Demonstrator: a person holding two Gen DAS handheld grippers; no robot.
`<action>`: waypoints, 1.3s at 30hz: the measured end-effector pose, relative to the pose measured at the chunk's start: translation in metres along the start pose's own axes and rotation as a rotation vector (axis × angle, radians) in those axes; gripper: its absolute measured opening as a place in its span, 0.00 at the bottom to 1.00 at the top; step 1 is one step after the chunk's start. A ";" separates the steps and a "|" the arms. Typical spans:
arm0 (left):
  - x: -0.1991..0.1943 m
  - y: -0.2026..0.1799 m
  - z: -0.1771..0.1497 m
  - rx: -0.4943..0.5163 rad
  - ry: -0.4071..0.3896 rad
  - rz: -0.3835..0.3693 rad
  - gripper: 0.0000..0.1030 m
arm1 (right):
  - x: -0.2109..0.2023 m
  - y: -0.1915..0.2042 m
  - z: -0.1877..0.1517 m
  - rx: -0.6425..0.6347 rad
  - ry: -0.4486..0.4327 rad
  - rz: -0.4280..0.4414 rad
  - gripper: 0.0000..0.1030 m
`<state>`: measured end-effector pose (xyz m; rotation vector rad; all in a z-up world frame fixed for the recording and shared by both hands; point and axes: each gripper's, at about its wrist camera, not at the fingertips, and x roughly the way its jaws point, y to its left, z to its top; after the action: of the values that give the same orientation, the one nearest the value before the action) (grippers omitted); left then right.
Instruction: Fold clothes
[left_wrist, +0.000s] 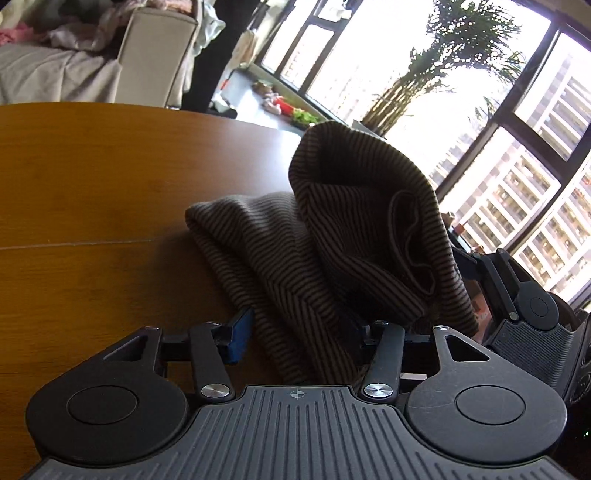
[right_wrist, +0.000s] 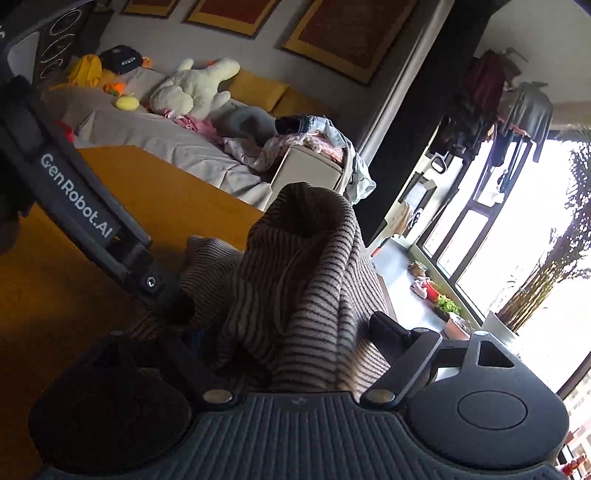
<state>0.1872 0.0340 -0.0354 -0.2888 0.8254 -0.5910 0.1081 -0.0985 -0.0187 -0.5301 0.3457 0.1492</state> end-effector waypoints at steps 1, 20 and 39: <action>0.002 0.000 -0.001 0.001 0.008 0.001 0.52 | 0.003 0.000 0.000 -0.003 -0.002 -0.001 0.80; 0.007 0.010 -0.013 -0.001 0.018 -0.094 0.40 | 0.014 -0.060 0.020 0.458 0.073 0.429 0.30; -0.047 -0.031 0.044 0.152 -0.170 -0.159 0.52 | -0.016 0.052 0.014 -0.087 -0.013 0.131 0.53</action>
<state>0.1837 0.0385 0.0359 -0.2633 0.5933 -0.7637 0.0858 -0.0471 -0.0259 -0.5923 0.3622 0.2953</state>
